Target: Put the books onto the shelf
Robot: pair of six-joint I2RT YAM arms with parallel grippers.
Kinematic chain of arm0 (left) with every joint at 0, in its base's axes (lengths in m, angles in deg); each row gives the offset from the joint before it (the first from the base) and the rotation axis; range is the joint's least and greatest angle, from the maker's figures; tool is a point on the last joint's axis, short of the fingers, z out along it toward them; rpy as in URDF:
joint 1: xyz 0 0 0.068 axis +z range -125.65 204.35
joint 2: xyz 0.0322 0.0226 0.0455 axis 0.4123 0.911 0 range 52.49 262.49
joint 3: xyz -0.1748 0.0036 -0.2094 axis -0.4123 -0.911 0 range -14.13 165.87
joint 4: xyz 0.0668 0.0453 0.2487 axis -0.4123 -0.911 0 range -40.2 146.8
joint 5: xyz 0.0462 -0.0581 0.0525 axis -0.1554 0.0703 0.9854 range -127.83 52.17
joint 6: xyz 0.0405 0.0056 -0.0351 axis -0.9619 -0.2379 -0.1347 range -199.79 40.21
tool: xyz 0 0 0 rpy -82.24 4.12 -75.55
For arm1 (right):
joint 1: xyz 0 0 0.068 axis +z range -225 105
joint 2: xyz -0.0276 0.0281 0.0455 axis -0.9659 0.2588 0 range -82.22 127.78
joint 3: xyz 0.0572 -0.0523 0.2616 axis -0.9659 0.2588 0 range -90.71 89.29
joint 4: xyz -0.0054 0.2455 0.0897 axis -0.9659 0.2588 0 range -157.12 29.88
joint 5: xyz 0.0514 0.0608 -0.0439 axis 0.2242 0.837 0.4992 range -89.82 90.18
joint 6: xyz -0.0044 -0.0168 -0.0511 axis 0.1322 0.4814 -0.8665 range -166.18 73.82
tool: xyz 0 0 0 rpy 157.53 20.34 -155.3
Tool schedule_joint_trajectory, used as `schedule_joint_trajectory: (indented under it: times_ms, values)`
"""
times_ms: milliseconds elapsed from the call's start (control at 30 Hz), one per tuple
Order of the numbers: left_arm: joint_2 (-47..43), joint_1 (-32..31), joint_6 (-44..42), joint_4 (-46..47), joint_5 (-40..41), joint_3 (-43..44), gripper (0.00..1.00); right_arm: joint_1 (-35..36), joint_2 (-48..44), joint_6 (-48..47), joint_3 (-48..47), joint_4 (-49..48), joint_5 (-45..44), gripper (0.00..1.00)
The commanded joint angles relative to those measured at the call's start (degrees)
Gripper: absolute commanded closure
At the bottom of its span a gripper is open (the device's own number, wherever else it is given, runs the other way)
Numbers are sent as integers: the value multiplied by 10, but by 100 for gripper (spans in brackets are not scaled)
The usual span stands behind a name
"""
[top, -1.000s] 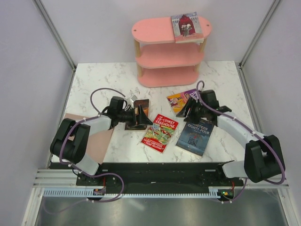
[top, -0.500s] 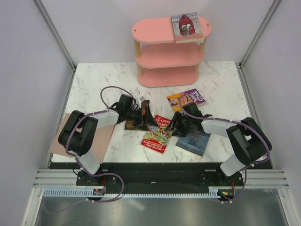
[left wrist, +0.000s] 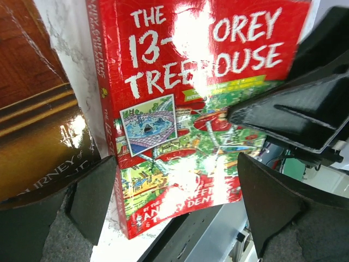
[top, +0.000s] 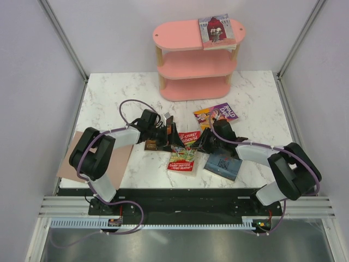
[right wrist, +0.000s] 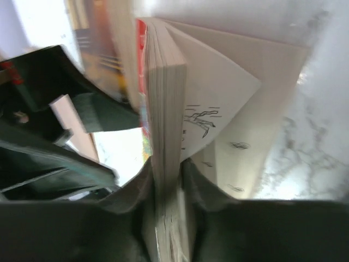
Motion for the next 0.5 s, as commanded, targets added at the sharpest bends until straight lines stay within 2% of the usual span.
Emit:
schedule_joint_trajectory:
  times_ms: [0,33,133,467]
  values:
    - [17,-20,-21,-13,-4,6,1,13,-11,31,10,-151,40,94]
    - [16,-20,-21,-12,-4,7,1,13,-4,38,18,-174,46,99]
    - [3,-20,-28,-12,-2,4,1,13,-2,54,37,-236,57,100]
    - [-109,-19,-43,-1,86,-23,0,-11,-88,-13,4,-200,99,100]
